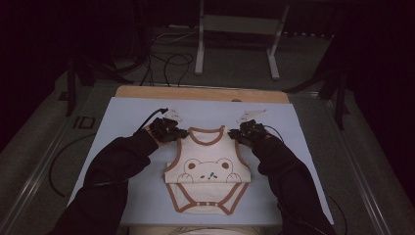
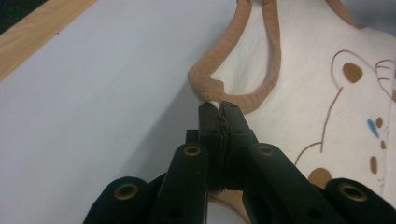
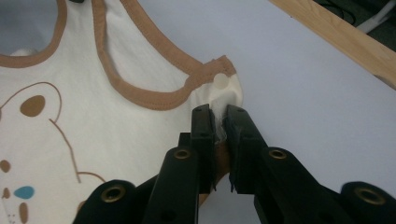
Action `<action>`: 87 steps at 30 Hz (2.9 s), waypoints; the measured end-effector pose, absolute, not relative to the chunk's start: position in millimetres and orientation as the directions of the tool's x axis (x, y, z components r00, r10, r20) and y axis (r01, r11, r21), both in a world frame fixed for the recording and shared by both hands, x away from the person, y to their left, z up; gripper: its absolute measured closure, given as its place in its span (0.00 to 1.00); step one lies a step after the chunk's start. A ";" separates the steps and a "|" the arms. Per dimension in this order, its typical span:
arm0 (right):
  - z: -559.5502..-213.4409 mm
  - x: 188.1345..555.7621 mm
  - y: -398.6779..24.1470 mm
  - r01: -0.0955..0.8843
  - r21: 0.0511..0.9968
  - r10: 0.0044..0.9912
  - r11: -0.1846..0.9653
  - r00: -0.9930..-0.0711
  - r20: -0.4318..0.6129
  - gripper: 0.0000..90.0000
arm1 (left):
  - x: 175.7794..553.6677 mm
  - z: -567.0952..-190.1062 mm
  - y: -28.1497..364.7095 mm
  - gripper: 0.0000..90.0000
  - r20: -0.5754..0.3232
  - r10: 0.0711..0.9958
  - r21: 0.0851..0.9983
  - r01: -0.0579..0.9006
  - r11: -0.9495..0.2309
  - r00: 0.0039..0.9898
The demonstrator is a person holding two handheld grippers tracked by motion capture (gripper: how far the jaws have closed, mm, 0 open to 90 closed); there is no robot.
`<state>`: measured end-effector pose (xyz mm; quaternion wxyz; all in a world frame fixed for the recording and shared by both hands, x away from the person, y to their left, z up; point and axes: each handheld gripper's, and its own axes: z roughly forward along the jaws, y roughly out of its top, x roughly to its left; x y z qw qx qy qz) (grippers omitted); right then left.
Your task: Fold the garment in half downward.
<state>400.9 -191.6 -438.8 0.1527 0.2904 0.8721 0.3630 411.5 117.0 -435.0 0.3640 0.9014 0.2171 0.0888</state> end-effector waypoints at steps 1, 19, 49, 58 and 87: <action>-437.9 400.9 -191.3 0.394 0.721 0.618 0.570 -0.784 -0.059 0.92 | 411.7 -433.7 117.1 1.00 0.003 0.458 0.695 0.327 -0.640 0.889; -411.5 416.1 -187.0 0.371 0.743 0.643 0.557 -0.759 -0.103 0.92 | 419.9 -411.1 118.1 1.00 0.037 0.481 0.723 0.309 -0.617 0.876; -363.6 452.6 -189.3 0.330 0.785 0.701 0.524 -0.691 -0.177 0.92 | 439.7 -354.1 107.5 1.00 0.153 0.540 0.762 0.248 -0.597 0.828; -357.6 455.9 -183.9 0.310 0.783 0.700 0.540 -0.681 -0.213 0.92 | 439.8 -348.9 110.7 1.00 0.159 0.555 0.774 0.246 -0.584 0.817; -394.1 358.5 -191.5 0.256 0.807 0.632 0.533 -0.755 -0.178 0.91 | 370.1 -389.0 120.9 0.99 0.077 0.448 0.785 0.223 -0.578 0.891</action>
